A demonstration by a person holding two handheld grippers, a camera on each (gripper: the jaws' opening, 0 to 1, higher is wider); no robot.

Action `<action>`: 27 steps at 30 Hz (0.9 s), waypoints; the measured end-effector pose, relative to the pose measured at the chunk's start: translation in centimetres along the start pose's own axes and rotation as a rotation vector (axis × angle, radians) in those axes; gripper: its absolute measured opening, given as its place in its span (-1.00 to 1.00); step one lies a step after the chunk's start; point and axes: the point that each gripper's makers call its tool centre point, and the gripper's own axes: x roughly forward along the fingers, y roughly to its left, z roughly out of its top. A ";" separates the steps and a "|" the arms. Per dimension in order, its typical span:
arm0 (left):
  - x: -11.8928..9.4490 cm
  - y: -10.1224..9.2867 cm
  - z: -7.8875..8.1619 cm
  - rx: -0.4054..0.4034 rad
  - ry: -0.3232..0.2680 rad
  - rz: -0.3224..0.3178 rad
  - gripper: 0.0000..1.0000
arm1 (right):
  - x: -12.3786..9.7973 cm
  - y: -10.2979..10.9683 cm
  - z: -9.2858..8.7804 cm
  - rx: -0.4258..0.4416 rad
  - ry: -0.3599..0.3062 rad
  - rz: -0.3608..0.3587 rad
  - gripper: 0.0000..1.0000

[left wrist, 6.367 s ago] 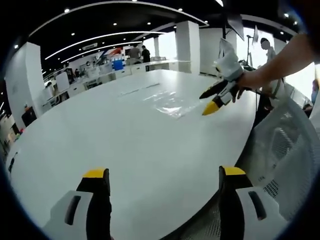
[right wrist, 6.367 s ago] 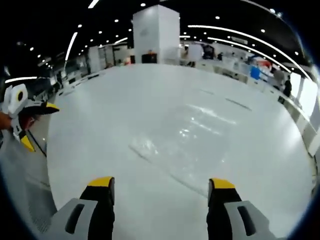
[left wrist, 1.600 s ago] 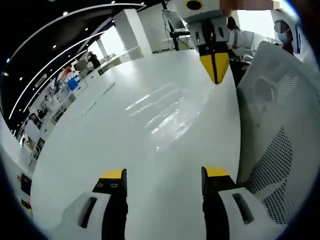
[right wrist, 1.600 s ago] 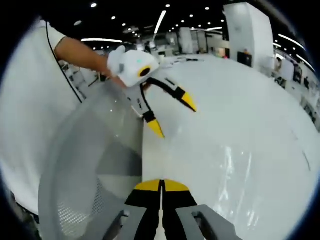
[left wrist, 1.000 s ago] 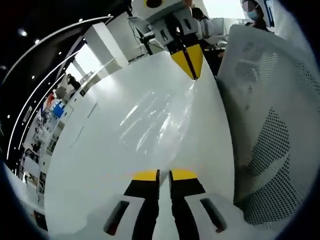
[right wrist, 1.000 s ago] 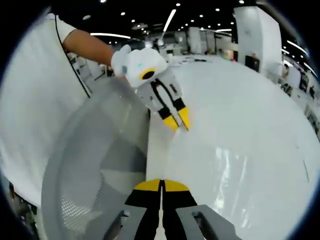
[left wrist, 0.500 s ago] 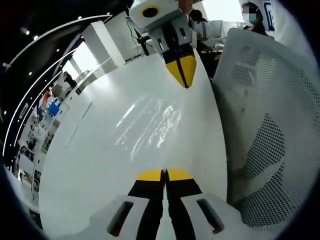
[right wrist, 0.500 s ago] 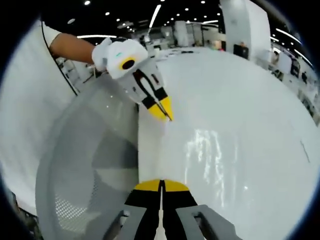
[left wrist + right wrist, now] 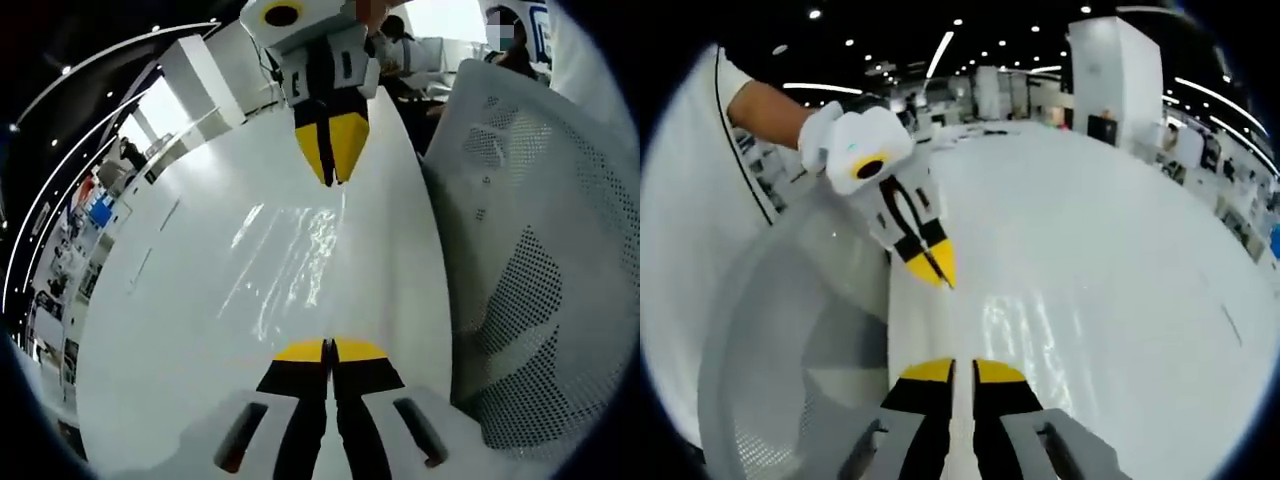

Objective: Open the resealable bag by pulling the two sides of the seal apart until the entire bag opening is separated and visibly accessible.

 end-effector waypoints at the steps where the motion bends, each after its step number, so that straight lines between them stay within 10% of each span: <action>1: 0.0 0.0 0.1 0.001 -0.002 -0.002 -1.00 | 0.2 0.1 0.3 -0.008 -0.011 0.003 -0.91; 27: -0.7 0.0 2.2 -0.014 -0.018 -0.017 -1.00 | 5.1 1.1 3.6 -0.055 -0.101 0.010 -0.91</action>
